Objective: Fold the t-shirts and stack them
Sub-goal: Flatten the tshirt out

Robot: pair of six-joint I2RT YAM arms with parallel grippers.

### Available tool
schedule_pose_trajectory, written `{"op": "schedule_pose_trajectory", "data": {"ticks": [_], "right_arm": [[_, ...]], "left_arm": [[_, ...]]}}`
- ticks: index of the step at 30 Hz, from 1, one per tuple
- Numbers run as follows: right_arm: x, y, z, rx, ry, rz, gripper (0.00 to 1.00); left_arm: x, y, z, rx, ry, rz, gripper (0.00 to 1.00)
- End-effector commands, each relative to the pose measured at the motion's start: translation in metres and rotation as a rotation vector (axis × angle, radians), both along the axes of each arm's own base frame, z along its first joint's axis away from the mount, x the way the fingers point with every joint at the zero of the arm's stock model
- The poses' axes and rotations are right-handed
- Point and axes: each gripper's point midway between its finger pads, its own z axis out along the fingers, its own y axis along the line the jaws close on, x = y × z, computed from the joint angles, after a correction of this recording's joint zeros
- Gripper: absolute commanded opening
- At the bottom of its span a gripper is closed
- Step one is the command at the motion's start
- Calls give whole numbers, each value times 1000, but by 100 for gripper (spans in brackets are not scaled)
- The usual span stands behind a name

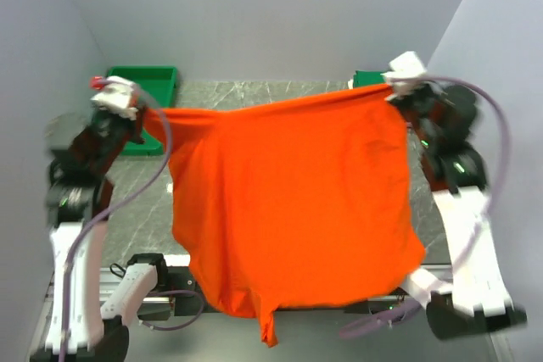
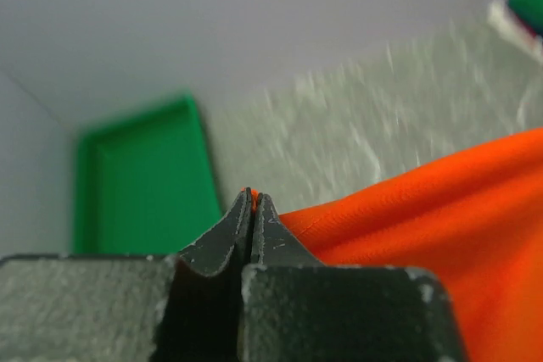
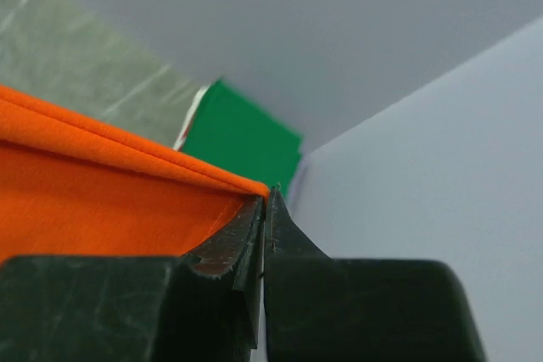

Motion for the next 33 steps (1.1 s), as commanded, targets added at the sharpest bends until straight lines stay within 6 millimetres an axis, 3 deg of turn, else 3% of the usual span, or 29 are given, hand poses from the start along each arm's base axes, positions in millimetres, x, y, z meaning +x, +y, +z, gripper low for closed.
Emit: {"op": "schedule_pose_trajectory", "data": {"ticks": [1,2,6,8,9,10,11,12,13,14,15,16,17,18,19,20,21,22,23,24,25,26,27,28,29,30,31,33], "right_arm": [[38,9,-56,-54,87,25,0],[50,14,-74,-61,124,42,0],[81,36,-152,-77,291,97,0],[100,45,-186,-78,364,111,0],[106,46,-195,-65,384,108,0],[114,49,-197,-59,389,111,0],[125,53,-217,-62,444,112,0],[134,55,-215,-55,443,112,0],[141,55,-218,-53,453,105,0],[150,58,-235,-56,497,103,0],[156,58,-240,-57,509,102,0],[167,59,-247,-62,524,96,0],[173,58,-251,-68,533,88,0],[178,58,-254,-76,541,86,0],[190,60,-261,-80,553,84,0],[196,59,-264,-83,560,73,0],[202,60,-267,-87,569,71,0],[214,59,-256,-87,543,63,0],[222,58,-272,-95,575,54,0],[229,56,-274,-102,578,49,0],[242,58,-260,-100,544,48,0],[250,56,-277,-105,580,45,0],[263,57,-262,-103,546,42,0],[270,55,-262,-104,545,39,0],[275,50,-281,-120,591,16,0],[285,48,-269,-131,563,7,0],[289,45,-273,-142,569,-2,0],[296,39,-288,-168,591,-12,0]], "left_arm": [[27,-1,-92,-6,246,-22,1],[32,-2,-125,-14,315,-22,1],[64,5,-207,-8,486,21,1],[81,8,-224,-9,518,47,1],[92,9,-247,-35,589,74,1],[100,10,-254,-42,614,91,1],[111,11,-252,-51,615,105,1],[122,12,-274,-68,683,126,1],[129,12,-281,-75,705,133,0],[142,13,-277,-78,698,140,1],[151,13,-298,-88,756,149,0],[160,11,-303,-93,771,140,0],[175,11,-294,-95,752,139,0],[185,10,-313,-106,800,141,0],[194,8,-316,-111,806,134,1],[213,9,-301,-110,765,132,0],[224,9,-318,-113,795,137,1],[233,10,-320,-110,798,144,0],[254,12,-301,-109,750,147,1],[265,12,-322,-105,792,154,1],[272,13,-326,-102,805,156,1],[291,14,-306,-99,757,156,0],[300,15,-326,-89,789,157,1],[308,15,-327,-84,783,153,1],[321,14,-313,-81,749,144,1],[328,15,-327,-63,763,141,1],[333,16,-327,-55,757,141,1],[349,-4,-325,-11,718,111,1]]}}
